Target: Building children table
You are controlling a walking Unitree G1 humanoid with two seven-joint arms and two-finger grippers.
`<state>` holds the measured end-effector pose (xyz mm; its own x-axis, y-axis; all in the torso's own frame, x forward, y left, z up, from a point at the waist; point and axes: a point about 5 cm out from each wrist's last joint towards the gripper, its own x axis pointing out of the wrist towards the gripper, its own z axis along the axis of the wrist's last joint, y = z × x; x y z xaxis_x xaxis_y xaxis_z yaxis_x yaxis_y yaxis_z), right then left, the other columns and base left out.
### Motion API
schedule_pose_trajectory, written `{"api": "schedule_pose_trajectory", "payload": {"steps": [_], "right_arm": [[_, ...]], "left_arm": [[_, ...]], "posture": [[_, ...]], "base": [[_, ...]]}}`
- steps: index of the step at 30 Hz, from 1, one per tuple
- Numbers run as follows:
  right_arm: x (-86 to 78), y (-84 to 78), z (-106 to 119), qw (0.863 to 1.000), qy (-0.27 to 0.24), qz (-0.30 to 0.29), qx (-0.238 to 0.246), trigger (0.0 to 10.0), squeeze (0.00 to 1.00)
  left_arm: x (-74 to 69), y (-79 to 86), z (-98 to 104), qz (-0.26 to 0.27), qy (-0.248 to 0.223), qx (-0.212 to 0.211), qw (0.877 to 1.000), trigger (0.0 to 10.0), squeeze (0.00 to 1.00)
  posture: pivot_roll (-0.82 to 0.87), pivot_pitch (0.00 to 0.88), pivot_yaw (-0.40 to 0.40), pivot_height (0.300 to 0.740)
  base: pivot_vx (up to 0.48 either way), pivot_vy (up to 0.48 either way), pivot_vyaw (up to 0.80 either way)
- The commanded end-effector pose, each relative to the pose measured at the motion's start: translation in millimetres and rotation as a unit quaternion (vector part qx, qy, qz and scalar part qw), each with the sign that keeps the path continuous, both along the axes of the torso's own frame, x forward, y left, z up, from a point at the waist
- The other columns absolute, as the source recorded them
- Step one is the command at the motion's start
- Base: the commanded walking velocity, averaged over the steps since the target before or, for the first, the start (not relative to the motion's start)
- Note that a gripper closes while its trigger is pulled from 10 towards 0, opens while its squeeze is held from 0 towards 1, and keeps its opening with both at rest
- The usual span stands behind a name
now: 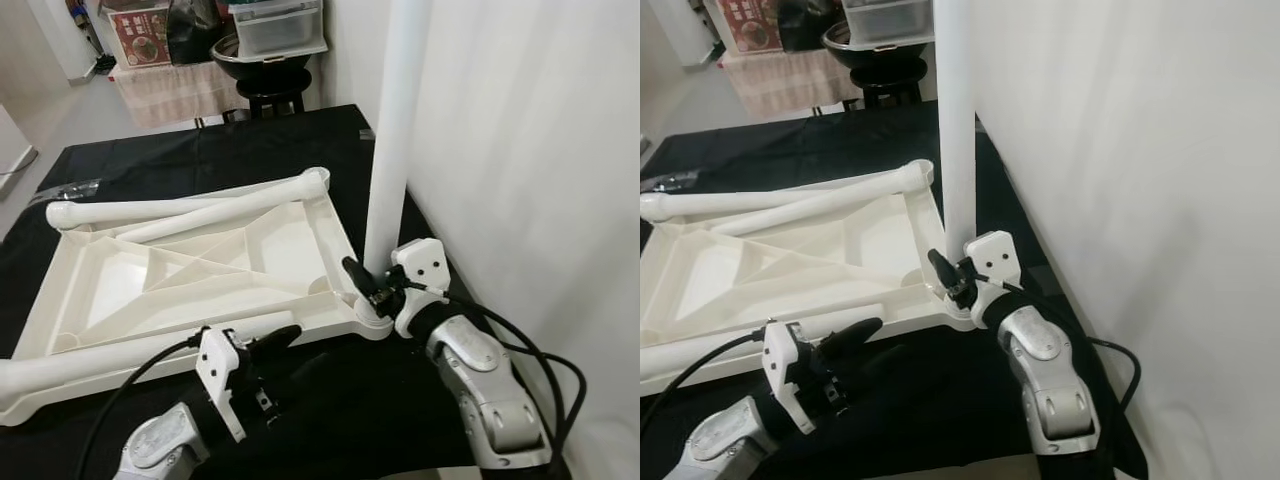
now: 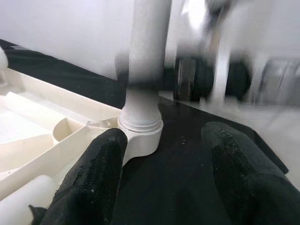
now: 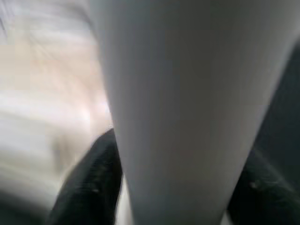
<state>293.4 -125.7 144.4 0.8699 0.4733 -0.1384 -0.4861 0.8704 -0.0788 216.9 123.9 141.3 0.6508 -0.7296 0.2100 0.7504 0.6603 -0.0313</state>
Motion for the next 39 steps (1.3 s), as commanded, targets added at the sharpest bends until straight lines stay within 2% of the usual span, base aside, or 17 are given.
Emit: {"api": "schedule_pose_trajectory", "payload": {"steps": [1, 5, 6, 7, 8, 11, 16, 17, 18, 19, 25, 31, 33, 34, 35, 37, 39], "right_arm": [[-1.6, 4.1, -8, 0.999, 0.033, 0.03, 0.012, 10.0, 1.0], [0.9, 6.1, 3, 0.997, 0.013, 0.07, 0.017, 10.0, 1.0], [4.6, 3.0, 17, 0.991, -0.014, 0.131, 0.019, 10.0, 0.79], [4.6, 3.0, 17, 0.991, -0.014, 0.131, 0.019, 10.0, 0.79], [10.7, -4.9, 27, 0.981, -0.028, 0.191, 0.014, 10.0, 0.0], [26.2, -27.0, 38, 0.962, -0.026, 0.272, -0.025, 10.0, 0.0], [39.4, -38.4, 39, 0.963, -0.011, 0.268, -0.033, 10.0, 0.0], [40.9, -39.5, 39, 0.963, -0.008, 0.268, -0.029, 4.4, 0.0], [40.9, -39.5, 39, 0.963, -0.008, 0.268, -0.029, 4.4, 0.0], [40.4, -39.6, 38, 0.963, -0.005, 0.27, -0.023, 0.0, 0.0], [28.5, -39.4, 30, 0.953, 0.001, 0.304, -0.008, 0.0, 0.0], [19.8, -43.5, 21, 0.966, -0.005, 0.258, -0.009, 0.0, 0.0], [17.8, -40.7, 8, 0.996, -0.023, 0.084, 0.004, 0.0, 0.0], [17.8, -40.7, 8, 0.996, -0.023, 0.084, 0.004, 0.0, 0.0], [5.1, -31.8, -15, 0.996, 0.014, -0.054, 0.071, 0.0, 0.0], [5.1, -31.8, -15, 0.996, 0.014, -0.054, 0.071, 0.0, 0.0], [-7.4, -27.5, -31, 0.981, 0.054, -0.149, 0.112, 0.0, 0.0]], "left_arm": [[0.0, 3.3, -7, 0.011, 0.013, 0.004, 1.0, 10.0, 0.0], [0.4, 2.8, -7, 0.009, 0.014, 0.002, 1.0, 10.0, 0.0], [0.6, 1.9, -7, 0.007, 0.016, 0.0, 1.0, 10.0, 0.0], [0.6, 1.9, -7, 0.007, 0.016, 0.0, 1.0, 10.0, 0.0], [1.0, 0.8, -8, 0.005, 0.017, -0.001, 1.0, 10.0, 0.0], [1.5, -1.1, -9, 0.003, 0.018, -0.003, 1.0, 10.0, 0.0], [1.2, -2.6, -10, 0.005, 0.018, -0.005, 1.0, 10.0, 0.0], [0.9, -3.0, -10, 0.006, 0.018, -0.006, 1.0, 10.0, 0.0], [0.9, -3.0, -10, 0.006, 0.018, -0.006, 1.0, 10.0, 0.0], [0.6, -3.3, -10, 0.006, 0.017, -0.006, 1.0, 10.0, 0.0], [-1.0, -3.8, -10, 0.004, 0.018, -0.008, 1.0, 10.0, 0.0], [-2.3, -3.3, -9, 0.002, 0.019, -0.01, 1.0, 10.0, 0.0], [-3.3, -1.7, -8, 0.002, 0.018, -0.01, 1.0, 10.0, 0.0], [-3.3, -1.7, -8, 0.002, 0.018, -0.01, 1.0, 10.0, 0.0], [-3.1, -0.3, -7, 0.003, 0.018, -0.01, 1.0, 10.0, 0.0], [-3.1, -0.3, -7, 0.003, 0.018, -0.01, 1.0, 10.0, 0.0], [-2.9, 0.6, -7, 0.003, 0.018, -0.01, 1.0, 10.0, 0.0]], "posture": [[-0.09, 0.15, 0.065, 0.74], [-0.09, 0.145, 0.065, 0.74], [-0.09, 0.139, 0.064, 0.74], [-0.09, 0.139, 0.064, 0.74], [-0.09, 0.129, 0.062, 0.74], [-0.09, 0.121, 0.055, 0.74], [-0.08, 0.113, 0.046, 0.74], [-0.08, 0.112, 0.044, 0.74], [-0.08, 0.112, 0.044, 0.74], [-0.08, 0.113, 0.044, 0.74], [-0.09, 0.121, 0.048, 0.74], [-0.09, 0.14, 0.045, 0.74], [-0.1, 0.162, 0.032, 0.74], [-0.1, 0.162, 0.032, 0.74], [-0.12, 0.169, 0.038, 0.74], [-0.12, 0.169, 0.038, 0.74], [-0.12, 0.169, 0.038, 0.74]], "base": [[0.0, 0.0, 0.0], [0.0, 0.0, 0.0], [0.0, 0.0, 0.0], [0.0, 0.0, 0.0], [0.0, 0.0, 0.0], [0.0, 0.0, 0.0], [0.0, 0.0, 0.0], [0.0, 0.0, 0.0], [0.0, 0.0, 0.0], [0.0, 0.0, 0.0], [0.0, 0.0, 0.0], [0.0, 0.0, 0.0], [0.0, 0.0, 0.0], [0.0, 0.0, 0.0], [0.0, 0.0, 0.0], [0.0, 0.0, 0.0], [0.0, 0.0, 0.0]]}}
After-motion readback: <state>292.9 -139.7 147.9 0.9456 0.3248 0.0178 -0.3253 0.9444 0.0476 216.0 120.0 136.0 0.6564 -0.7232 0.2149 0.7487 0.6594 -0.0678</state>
